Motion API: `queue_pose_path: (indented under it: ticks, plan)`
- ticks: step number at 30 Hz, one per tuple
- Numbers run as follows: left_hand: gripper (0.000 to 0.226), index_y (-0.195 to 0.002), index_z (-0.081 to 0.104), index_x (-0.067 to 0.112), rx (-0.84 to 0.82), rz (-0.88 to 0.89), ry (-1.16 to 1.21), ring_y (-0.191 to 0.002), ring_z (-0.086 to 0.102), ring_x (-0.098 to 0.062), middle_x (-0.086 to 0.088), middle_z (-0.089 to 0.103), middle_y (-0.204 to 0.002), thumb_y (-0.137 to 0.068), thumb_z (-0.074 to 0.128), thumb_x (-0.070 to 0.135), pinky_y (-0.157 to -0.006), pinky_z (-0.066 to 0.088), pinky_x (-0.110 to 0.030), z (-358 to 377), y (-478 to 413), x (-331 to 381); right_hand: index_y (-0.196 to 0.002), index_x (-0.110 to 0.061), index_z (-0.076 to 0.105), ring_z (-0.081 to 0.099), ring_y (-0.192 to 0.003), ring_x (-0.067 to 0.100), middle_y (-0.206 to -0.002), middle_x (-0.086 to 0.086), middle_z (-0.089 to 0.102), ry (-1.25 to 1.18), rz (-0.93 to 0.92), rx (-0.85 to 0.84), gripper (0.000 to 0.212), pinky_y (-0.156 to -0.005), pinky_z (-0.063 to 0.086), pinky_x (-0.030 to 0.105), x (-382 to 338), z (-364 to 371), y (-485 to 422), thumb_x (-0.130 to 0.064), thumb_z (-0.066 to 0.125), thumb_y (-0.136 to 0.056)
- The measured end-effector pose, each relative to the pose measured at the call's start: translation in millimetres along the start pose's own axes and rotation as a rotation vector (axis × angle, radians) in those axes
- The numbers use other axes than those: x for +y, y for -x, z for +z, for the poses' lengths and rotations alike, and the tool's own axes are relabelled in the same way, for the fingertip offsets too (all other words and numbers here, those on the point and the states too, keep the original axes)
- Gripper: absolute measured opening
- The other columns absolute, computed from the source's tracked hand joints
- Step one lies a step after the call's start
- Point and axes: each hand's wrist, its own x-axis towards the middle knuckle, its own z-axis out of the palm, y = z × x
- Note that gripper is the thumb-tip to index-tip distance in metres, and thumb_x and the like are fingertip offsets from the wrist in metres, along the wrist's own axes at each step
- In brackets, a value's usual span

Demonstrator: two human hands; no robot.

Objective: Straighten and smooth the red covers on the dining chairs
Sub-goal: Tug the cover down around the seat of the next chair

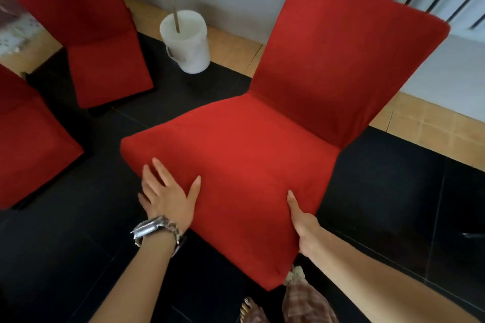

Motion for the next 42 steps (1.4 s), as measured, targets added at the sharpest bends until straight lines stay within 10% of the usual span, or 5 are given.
queue_pose_path:
  ticks: [5, 8, 25, 35, 42]
  plan:
    - [0.108, -0.153, 0.004, 0.02, -0.065, 0.56, -0.409, -0.147, -0.008, -0.021, -0.003, -0.002, -0.16, -0.066, -0.038, 0.069, -0.112, -0.014, -0.044, -26, -12, 29, -0.135, 0.002, 0.045, 0.055, -0.114, 0.04, -0.128, 0.022, 0.056, -0.022, -0.012, 0.01, 0.083, -0.103, 0.042, 0.052, -30, -15, 13, -0.062, 0.057, -0.083]
    - [0.115, -0.152, 0.006, 0.025, -0.144, 0.639, -0.39, -0.144, -0.016, -0.01, 0.006, -0.001, -0.16, -0.058, -0.044, 0.069, -0.111, -0.02, -0.04, -34, -22, 48, -0.136, 0.002, 0.044, 0.055, -0.114, 0.041, -0.128, 0.023, 0.055, -0.049, -0.011, 0.008, 0.082, -0.102, 0.042, 0.054, -50, -24, 22, -0.059, 0.059, -0.083]
    - [0.044, -0.146, 0.032, 0.03, -0.074, 0.837, -0.207, -0.145, 0.008, -0.002, 0.016, 0.028, -0.152, -0.103, 0.024, 0.032, -0.115, -0.012, -0.036, -79, -48, 142, -0.148, -0.009, 0.026, 0.052, -0.118, 0.04, -0.137, 0.023, 0.047, -0.167, 0.028, -0.012, 0.085, -0.1, 0.043, 0.055, -103, -53, 41, -0.049, 0.065, -0.085]
    - [0.1, -0.147, -0.022, 0.028, -0.348, 1.03, -0.811, -0.146, -0.013, -0.013, 0.005, -0.019, -0.158, -0.086, 0.054, 0.01, -0.116, -0.011, -0.033, -106, -62, 106, -0.149, -0.013, 0.025, 0.053, -0.118, 0.04, -0.137, 0.021, 0.047, -0.186, -0.016, 0.02, 0.081, -0.099, 0.043, 0.056, -101, -50, 40, -0.047, 0.064, -0.087]
    - [0.125, -0.145, -0.029, 0.023, -0.357, 1.018, -0.997, -0.146, -0.014, -0.031, -0.004, -0.022, -0.157, -0.074, 0.066, 0.064, -0.117, -0.001, -0.055, -92, -49, 109, -0.149, -0.016, 0.026, 0.054, -0.116, 0.039, -0.136, 0.02, 0.049, -0.206, -0.018, 0.009, 0.08, -0.098, 0.044, 0.055, -98, -50, 42, -0.048, 0.064, -0.086]
